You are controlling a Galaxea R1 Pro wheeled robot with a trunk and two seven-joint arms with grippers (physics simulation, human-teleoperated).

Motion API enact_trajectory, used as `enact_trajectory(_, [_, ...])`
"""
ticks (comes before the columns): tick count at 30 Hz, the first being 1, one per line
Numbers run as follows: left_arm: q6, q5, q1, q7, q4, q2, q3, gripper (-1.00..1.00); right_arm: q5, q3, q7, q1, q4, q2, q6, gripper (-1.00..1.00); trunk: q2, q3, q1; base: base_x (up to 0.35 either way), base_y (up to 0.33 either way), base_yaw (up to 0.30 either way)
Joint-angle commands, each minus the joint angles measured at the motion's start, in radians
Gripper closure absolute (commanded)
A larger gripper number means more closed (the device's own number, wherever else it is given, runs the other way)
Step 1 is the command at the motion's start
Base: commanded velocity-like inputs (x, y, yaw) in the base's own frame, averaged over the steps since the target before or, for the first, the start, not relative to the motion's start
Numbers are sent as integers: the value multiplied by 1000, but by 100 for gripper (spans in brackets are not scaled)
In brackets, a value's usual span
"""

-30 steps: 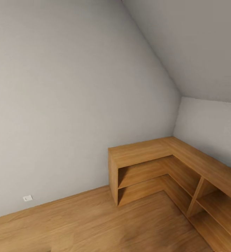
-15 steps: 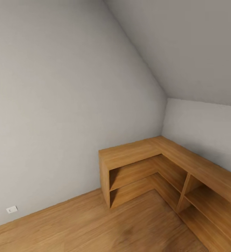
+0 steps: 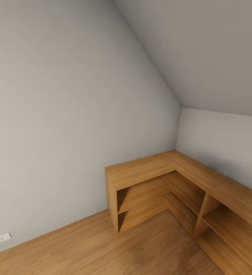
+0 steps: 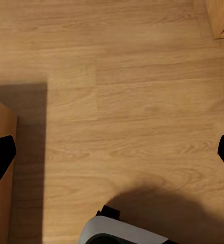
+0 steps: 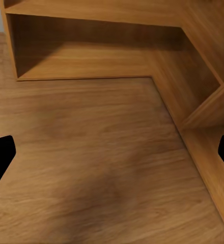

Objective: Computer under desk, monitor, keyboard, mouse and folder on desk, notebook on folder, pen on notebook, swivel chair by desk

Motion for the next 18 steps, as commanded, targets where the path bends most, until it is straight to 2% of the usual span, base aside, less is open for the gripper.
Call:
enact_trajectory(1, [-2, 2, 0, 9, -2, 1, -8, -100, -5, 9, -4, -1, 2, 0, -3, -100, -1, 0, 1, 313, 0, -3])
enact_trajectory(18, [0, 2, 0, 9, -1, 1, -9, -100, -5, 9, -4, -1, 2, 1, -3, -100, -1, 0, 1, 326, 0, -1])
